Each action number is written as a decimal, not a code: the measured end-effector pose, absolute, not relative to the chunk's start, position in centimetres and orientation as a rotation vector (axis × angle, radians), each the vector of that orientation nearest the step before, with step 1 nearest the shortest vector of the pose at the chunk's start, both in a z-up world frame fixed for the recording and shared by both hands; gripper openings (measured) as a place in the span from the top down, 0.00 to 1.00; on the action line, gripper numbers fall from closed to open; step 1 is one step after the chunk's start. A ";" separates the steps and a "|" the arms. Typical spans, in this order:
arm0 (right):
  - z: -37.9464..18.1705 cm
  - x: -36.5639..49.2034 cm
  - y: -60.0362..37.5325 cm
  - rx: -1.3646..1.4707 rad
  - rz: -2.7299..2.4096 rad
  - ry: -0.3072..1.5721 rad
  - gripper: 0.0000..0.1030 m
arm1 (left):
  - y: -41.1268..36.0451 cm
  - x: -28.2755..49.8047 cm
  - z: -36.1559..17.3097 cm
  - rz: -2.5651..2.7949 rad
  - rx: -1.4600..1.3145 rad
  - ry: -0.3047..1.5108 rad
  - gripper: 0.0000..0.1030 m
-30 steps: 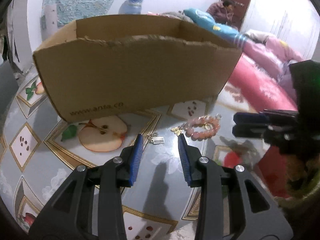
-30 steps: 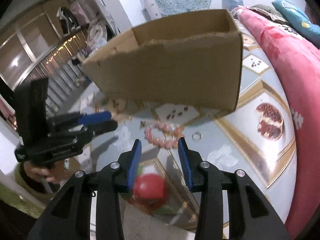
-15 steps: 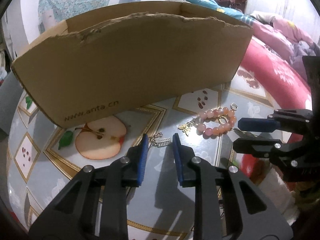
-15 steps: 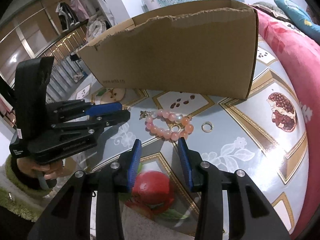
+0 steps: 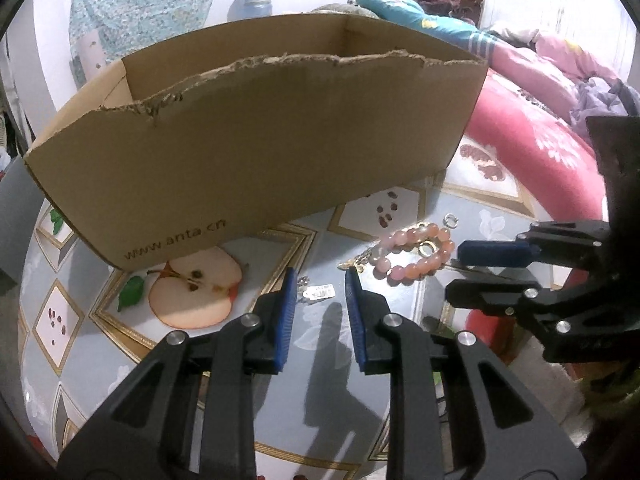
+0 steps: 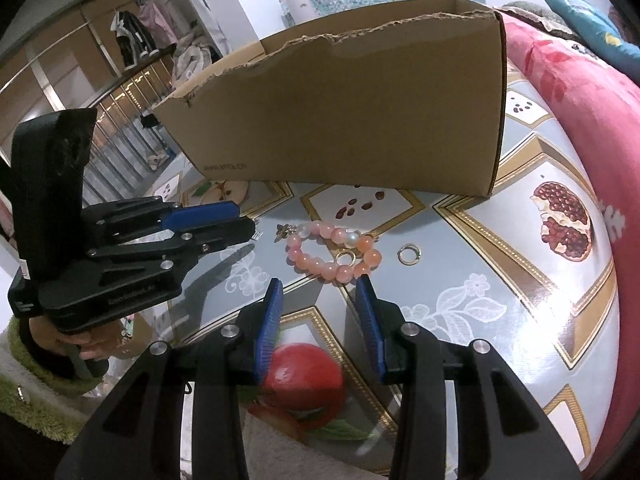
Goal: Organize jewelry
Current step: 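Move the right gripper back toward the pink bead bracelet and ring, then close the left gripper on the small silver charm beside the pink bracelet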
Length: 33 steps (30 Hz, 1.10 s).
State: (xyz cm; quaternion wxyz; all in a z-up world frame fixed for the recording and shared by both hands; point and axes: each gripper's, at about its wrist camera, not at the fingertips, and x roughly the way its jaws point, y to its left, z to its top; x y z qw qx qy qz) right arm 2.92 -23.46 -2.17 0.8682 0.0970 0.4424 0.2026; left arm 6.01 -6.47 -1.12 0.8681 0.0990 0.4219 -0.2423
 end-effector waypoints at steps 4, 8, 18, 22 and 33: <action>-2.3 3.0 -23.6 0.215 0.425 0.927 0.64 | -6.5 6.4 -1.9 -0.481 0.218 0.919 0.77; -2.3 3.0 -23.6 0.216 0.428 0.926 0.64 | -6.9 6.4 -2.1 -0.475 0.225 0.920 0.77; -2.4 3.1 -23.8 0.223 0.428 0.922 0.63 | -7.6 6.3 -2.1 -0.475 0.250 0.919 0.77; -2.4 3.2 -23.8 0.224 0.428 0.921 0.64 | -7.8 6.1 -2.1 -0.477 0.257 0.917 0.80; -2.4 3.2 -23.8 0.223 0.428 0.920 0.64 | -8.5 5.3 -2.2 -0.507 0.300 0.906 0.92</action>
